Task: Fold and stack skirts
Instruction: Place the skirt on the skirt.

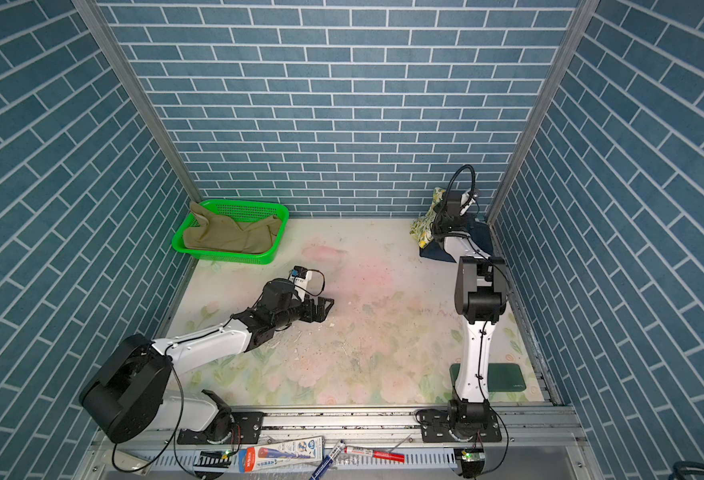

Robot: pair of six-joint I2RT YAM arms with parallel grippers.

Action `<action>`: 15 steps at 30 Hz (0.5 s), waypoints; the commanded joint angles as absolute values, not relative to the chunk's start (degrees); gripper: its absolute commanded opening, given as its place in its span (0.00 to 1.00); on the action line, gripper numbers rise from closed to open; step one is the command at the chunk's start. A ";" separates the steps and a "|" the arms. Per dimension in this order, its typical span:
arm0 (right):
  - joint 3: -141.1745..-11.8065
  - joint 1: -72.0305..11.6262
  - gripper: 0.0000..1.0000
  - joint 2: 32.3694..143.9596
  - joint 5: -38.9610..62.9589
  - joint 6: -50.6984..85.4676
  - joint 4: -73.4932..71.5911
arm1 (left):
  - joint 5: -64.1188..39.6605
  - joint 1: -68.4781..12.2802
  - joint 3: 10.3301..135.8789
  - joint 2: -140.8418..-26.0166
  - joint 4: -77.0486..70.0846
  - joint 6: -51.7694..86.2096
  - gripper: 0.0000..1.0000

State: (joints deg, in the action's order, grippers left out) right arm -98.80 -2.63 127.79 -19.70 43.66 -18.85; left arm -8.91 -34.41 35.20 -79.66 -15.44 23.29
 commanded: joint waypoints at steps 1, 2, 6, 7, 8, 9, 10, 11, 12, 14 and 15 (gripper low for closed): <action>-91.81 -0.31 0.00 122.17 -21.51 49.66 -26.80 | -9.47 -34.50 34.45 -80.26 -16.81 22.73 0.98; -89.84 0.16 0.00 121.64 -21.53 50.63 -27.92 | -9.45 -34.45 34.49 -80.35 -16.79 22.71 0.98; -83.49 1.88 0.00 120.11 -21.83 53.99 -30.67 | -9.24 -34.48 34.45 -80.40 -16.79 22.83 0.97; -82.22 2.18 0.00 119.84 -21.93 54.58 -31.15 | -9.13 -34.46 34.45 -80.48 -16.88 22.84 0.97; -81.22 2.52 0.00 119.70 -22.20 55.36 -31.34 | -9.04 -34.45 34.46 -80.54 -16.88 22.83 0.97; -80.25 2.79 0.00 119.60 -22.24 55.95 -31.47 | -8.99 -34.45 34.45 -80.55 -16.82 22.84 0.97; -79.40 2.98 0.00 119.46 -22.36 56.39 -31.53 | -8.91 -34.45 34.45 -80.60 -16.86 22.87 0.97; -78.65 3.07 0.00 119.29 -22.73 56.60 -31.55 | -8.80 -34.48 34.43 -80.67 -16.82 22.85 0.97; -78.25 3.05 0.00 119.35 -22.79 56.60 -31.34 | -8.65 -34.45 34.45 -80.72 -16.87 22.85 0.97; -78.03 3.11 0.00 119.53 -21.96 57.39 -29.60 | -8.35 -34.45 34.54 -80.95 -16.91 22.81 0.97; -78.07 3.19 0.00 119.66 -21.46 57.64 -28.62 | -8.31 -34.46 34.58 -81.19 -16.89 22.87 0.97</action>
State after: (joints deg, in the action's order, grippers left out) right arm -79.50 2.96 122.13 -20.78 54.30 -27.90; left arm -8.91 -34.41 35.05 -80.44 -15.94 23.31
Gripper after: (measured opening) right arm 0.115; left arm 0.973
